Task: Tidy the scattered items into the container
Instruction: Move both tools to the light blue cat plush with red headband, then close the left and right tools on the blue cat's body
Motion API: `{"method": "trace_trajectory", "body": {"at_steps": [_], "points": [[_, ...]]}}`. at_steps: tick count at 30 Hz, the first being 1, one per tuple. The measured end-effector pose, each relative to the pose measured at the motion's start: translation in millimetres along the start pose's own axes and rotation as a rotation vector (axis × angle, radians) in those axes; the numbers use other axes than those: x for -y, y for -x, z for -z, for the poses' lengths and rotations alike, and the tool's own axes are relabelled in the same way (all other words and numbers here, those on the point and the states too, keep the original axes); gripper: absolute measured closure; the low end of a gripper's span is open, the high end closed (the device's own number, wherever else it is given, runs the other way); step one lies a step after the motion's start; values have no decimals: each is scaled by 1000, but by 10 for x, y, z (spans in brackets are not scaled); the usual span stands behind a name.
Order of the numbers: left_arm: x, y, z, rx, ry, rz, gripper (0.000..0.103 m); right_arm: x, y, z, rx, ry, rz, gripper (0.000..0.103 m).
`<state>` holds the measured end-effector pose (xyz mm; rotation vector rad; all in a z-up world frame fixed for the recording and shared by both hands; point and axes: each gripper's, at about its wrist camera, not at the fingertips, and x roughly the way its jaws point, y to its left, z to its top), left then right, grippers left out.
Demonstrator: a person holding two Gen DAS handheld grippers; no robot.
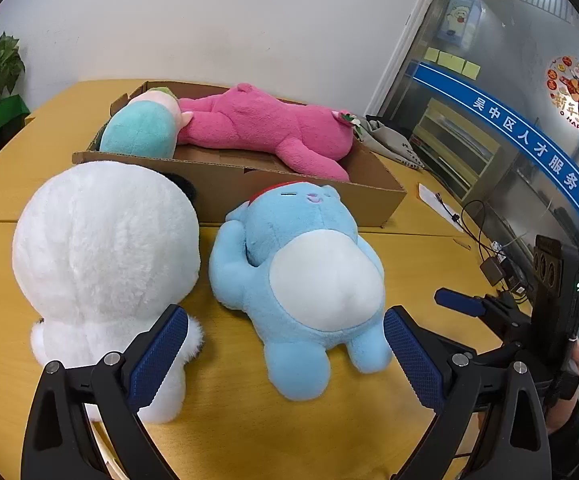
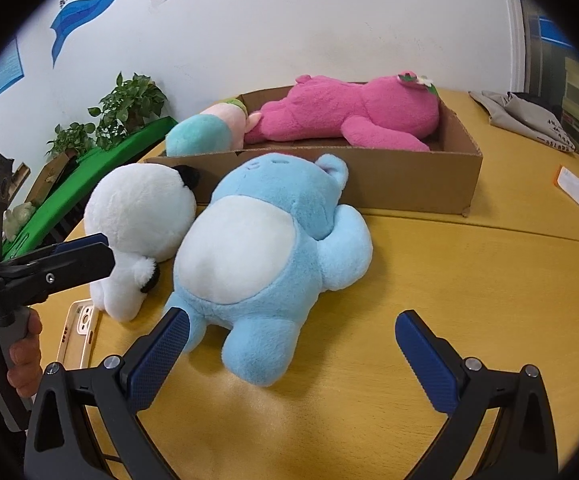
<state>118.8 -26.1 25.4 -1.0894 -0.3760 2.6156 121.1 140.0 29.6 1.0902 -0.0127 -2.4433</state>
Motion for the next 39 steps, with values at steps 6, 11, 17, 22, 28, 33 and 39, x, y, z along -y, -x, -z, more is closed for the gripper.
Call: {"method": "trace_trajectory", "body": {"at_steps": [6, 11, 17, 22, 28, 33, 39], "points": [[6, -147, -170, -7, -12, 47, 3, 47, -157, 46, -45, -18, 3, 0], [-26, -495, -279, -51, -40, 99, 2, 24, -309, 55, -59, -22, -3, 0], [186, -850, -153, -142, -147, 75, 2, -131, -517, 168, -105, 61, -6, 57], [257, -867, -60, -157, -154, 100, 2, 2, -469, 243, -98, 30, -35, 61], [369, -821, 34, -196, -137, 174, 4, 233, -185, 308, -104, 83, -43, 65], [269, -755, -119, -160, -44, 224, 4, 346, -47, 426, -167, 76, -110, 50], [52, -944, -178, -223, 81, 227, 1, 530, 126, 333, -95, 1, -127, 26]]}}
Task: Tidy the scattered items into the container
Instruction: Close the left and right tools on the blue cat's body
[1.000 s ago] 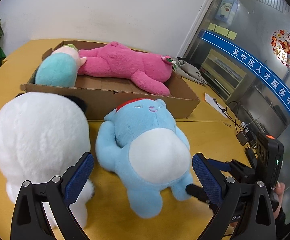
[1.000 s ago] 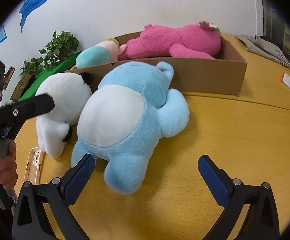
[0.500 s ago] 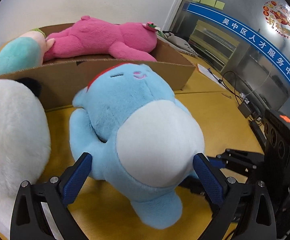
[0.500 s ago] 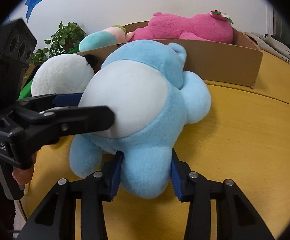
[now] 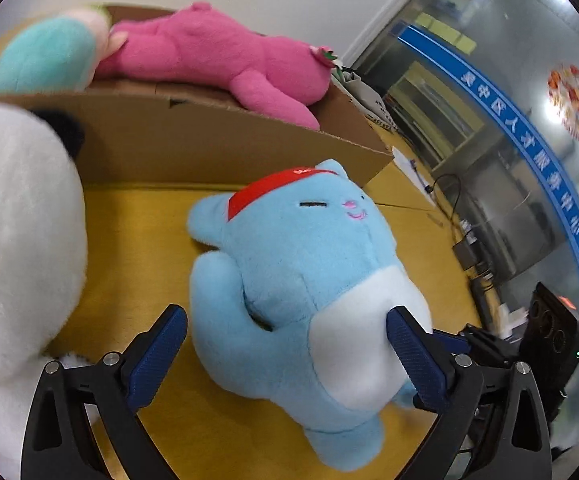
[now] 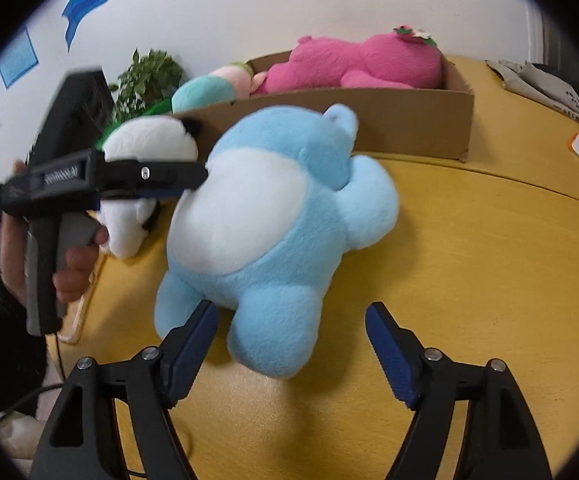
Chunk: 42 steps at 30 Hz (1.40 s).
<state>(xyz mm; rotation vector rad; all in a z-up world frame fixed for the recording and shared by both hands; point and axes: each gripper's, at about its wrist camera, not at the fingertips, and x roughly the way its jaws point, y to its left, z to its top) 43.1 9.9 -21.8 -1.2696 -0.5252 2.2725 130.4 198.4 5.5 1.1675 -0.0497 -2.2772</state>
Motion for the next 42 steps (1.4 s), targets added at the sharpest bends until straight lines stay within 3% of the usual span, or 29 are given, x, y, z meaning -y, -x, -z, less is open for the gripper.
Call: {"method": "trace_trajectory", "body": {"at_steps": [2, 6, 9, 14, 17, 23, 26, 28, 29, 31, 32, 33, 39, 42], "points": [[-12, 17, 16, 2, 6, 14, 2, 106, 39, -71, 15, -32, -5, 26], [-100, 89, 33, 10, 52, 121, 3, 356, 54, -330, 59, -91, 110, 26], [-163, 94, 18, 10, 58, 116, 3, 558, -15, -550, 70, -129, 146, 26], [-189, 25, 20, -4, 54, 123, 5, 735, -481, -675, -68, -85, 198, 27], [-246, 44, 19, 4, 78, 162, 10, 808, -651, -665, -127, -114, 145, 27], [-375, 76, 29, -4, 115, 203, 25, 870, -630, -704, -124, -181, -15, 28], [-409, 54, 7, -2, 133, 207, 38, 766, -709, -718, -158, -137, -14, 28], [-461, 26, -3, -1, 158, 191, 55, 714, -771, -750, -174, -118, -5, 28], [-485, 12, -1, -4, 168, 179, 58, 697, -794, -771, -176, -105, 0, 29], [-473, 16, 14, -4, 164, 165, 69, 637, -851, -815, -182, -63, 4, 39], [-454, 25, 22, -5, 156, 159, 70, 617, -864, -822, -189, -49, -12, 60], [-435, 39, 35, -7, 150, 151, 71, 594, -881, -821, -199, -39, -39, 71], [-287, 169, 100, -1, 93, 94, 75, 548, -827, -727, -176, -37, -76, 75], [-170, 236, 118, -4, 50, 68, 76, 486, -689, -694, -134, -30, -54, 79]]}}
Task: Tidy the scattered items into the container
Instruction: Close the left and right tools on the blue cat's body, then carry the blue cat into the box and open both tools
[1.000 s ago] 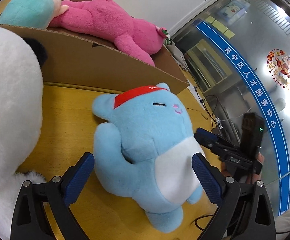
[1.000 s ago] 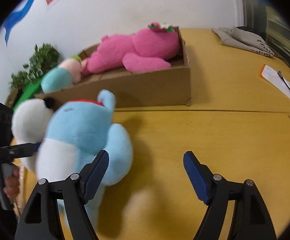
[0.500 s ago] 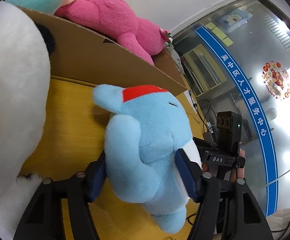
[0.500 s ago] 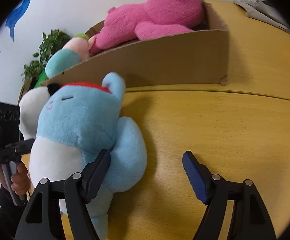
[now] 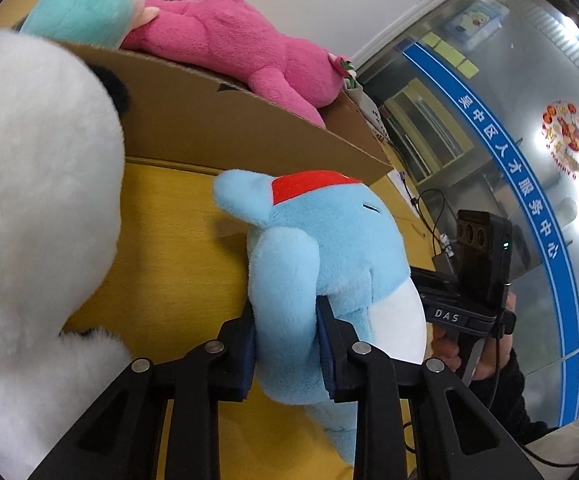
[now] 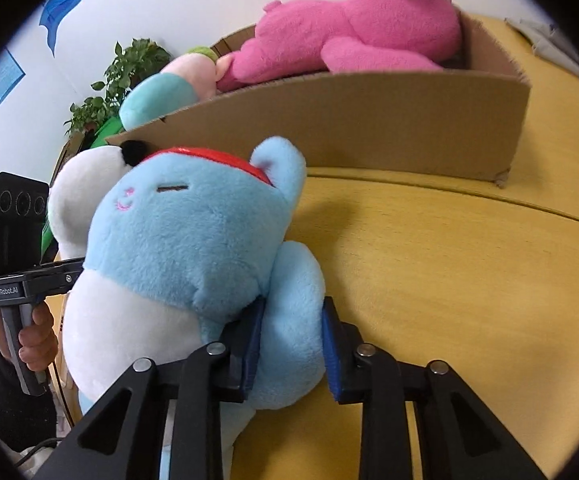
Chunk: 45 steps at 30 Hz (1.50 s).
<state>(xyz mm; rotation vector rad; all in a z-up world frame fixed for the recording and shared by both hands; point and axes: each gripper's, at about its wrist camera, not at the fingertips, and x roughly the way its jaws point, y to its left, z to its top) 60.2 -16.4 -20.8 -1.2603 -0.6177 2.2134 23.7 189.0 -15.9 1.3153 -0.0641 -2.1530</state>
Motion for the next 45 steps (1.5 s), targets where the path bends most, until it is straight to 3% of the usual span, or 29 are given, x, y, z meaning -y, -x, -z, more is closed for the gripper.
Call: {"method": "trace_trajectory", "body": {"at_steps": [6, 12, 19, 24, 26, 29, 33, 34, 36, 41, 45], "points": [[338, 241, -176, 80, -96, 14, 77, -182, 429, -79, 134, 14, 74, 81], [524, 579, -699, 169, -204, -29, 77, -380, 662, -434, 231, 58, 121, 81], [636, 1018, -1434, 291, -305, -101, 77, -684, 891, -1241, 366, 161, 162, 81], [414, 1047, -2046, 335, -302, -167, 77, -772, 778, -1948, 434, 197, 172, 81], [193, 897, -2257, 320, -279, -209, 77, -752, 577, -2172, 416, 196, 178, 81], [-246, 465, -2411, 232, -195, -258, 77, -623, 123, -2332, 361, 156, 194, 81], [-790, -199, -2305, 54, -100, -365, 77, -349, -678, -2266, 149, 78, 236, 81], [-850, -238, -2294, 41, -87, -369, 77, -310, -803, -2210, 118, 69, 237, 79], [-805, -162, -2333, 57, -98, -371, 75, -282, -923, -2135, 91, 63, 236, 78], [-705, -237, -2358, 17, -141, -473, 72, -170, -955, -2145, 80, 28, 223, 74], [-658, -334, -2342, -25, -157, -555, 71, -238, -963, -2102, 88, 56, 281, 74]]}}
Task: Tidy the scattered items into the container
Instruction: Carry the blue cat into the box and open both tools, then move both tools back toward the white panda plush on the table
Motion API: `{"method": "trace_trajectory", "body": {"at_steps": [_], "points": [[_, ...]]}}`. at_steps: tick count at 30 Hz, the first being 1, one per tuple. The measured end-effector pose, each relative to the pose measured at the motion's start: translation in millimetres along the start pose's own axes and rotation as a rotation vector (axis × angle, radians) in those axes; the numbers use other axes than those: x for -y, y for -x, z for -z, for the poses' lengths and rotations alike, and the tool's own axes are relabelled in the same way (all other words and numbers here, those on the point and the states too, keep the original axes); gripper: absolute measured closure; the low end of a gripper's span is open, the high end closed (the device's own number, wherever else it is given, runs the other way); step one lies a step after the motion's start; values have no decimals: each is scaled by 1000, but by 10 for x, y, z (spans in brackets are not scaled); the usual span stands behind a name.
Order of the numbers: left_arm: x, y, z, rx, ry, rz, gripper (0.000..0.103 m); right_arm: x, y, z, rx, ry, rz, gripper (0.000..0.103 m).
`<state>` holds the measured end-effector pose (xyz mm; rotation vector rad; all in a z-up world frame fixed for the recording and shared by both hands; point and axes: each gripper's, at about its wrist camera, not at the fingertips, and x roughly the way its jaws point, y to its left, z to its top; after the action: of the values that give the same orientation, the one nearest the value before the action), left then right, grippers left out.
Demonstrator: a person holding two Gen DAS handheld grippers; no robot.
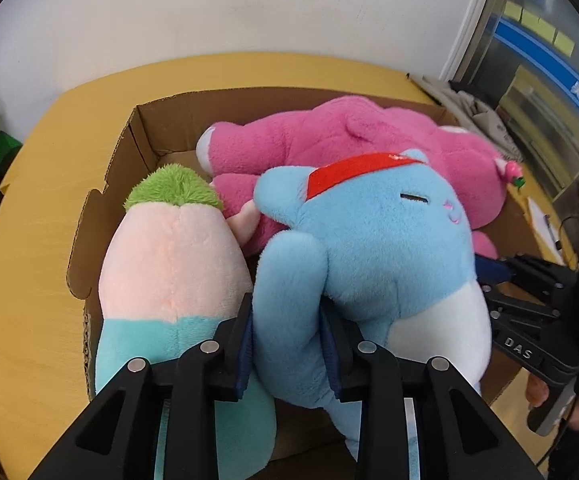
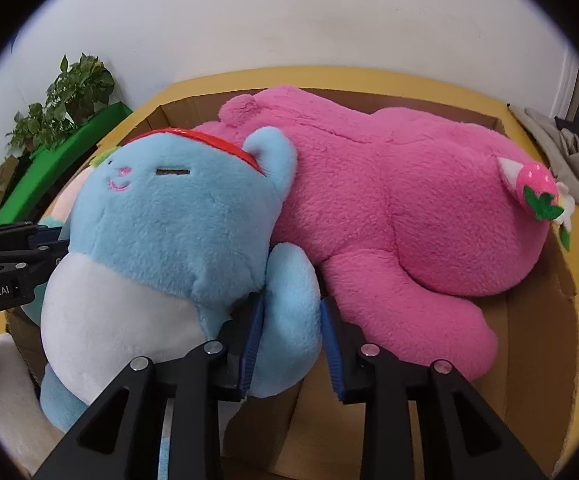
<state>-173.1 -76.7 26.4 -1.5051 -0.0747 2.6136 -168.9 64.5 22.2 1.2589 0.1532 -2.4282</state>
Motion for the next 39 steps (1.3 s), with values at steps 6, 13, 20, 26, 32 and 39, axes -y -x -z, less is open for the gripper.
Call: {"method": "trace_trajectory", "body": {"at_steps": [6, 13, 20, 26, 32, 39], "points": [[169, -230, -47, -67, -42, -132, 74, -200, -21, 66, -20, 96, 133, 68], [152, -42, 47, -46, -28, -138, 71, -114, 379, 169, 41, 29, 46, 43], [183, 890, 390, 144, 40, -32, 18, -161, 1090, 475, 173, 28, -27, 21], [600, 1665, 796, 313, 10, 42, 9, -298, 1456, 803, 255, 40, 81, 21], [799, 1915, 1165, 410, 68, 69, 8, -261, 1826, 1059, 298, 23, 124, 21], [994, 1901, 1477, 400, 67, 72, 8, -226, 1992, 1279, 298, 40, 156, 21]]}}
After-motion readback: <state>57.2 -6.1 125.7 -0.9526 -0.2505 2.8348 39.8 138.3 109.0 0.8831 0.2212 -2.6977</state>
